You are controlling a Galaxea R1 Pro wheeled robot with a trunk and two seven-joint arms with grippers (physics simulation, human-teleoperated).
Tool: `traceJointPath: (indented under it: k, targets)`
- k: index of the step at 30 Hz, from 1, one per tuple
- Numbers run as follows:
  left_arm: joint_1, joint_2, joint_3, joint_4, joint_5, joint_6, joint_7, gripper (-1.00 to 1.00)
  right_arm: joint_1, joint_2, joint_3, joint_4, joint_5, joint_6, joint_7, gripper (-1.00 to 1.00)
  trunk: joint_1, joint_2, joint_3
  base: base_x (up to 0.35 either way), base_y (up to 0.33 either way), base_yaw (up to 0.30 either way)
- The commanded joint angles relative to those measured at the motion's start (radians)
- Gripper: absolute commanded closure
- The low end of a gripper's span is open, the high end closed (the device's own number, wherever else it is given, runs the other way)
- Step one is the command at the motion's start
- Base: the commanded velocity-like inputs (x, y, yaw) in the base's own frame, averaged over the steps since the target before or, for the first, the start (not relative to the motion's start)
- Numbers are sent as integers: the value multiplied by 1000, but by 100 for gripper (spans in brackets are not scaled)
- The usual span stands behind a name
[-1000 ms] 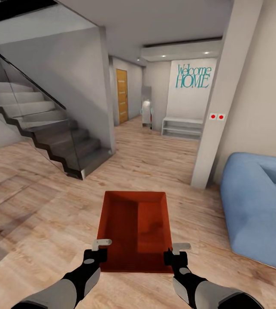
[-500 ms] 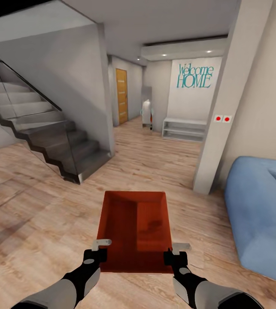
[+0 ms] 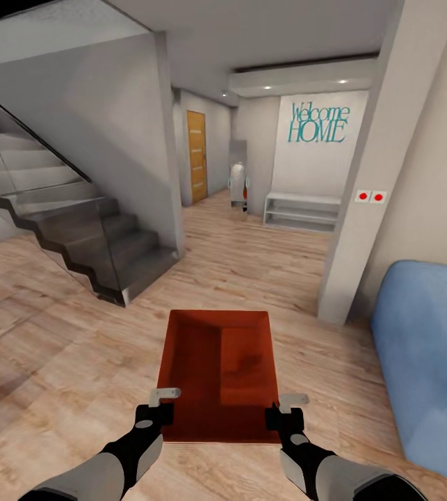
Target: Move the two storage containers from the living room to the garage. In the garage, place one container on the floor and stack the other container on top of it (either order is fine).
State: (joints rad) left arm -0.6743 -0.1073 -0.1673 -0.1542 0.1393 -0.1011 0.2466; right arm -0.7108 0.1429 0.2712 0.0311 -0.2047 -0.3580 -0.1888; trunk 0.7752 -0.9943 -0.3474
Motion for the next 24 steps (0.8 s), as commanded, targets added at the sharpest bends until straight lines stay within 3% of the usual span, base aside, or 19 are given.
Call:
traceJointPath:
  k: [1, 24]
  targets:
    - [-1, 51, 38, -1, 86, 1, 7, 100, -1, -16, -46, 0, 28, 1, 3, 100, 1, -1, -1, 323, 0, 0]
    - [-1, 51, 38, -2, 86, 1, 7, 100, -1, -16, -46, 0, 30, 2, 3, 100, 1, -1, -1, 323, 0, 0]
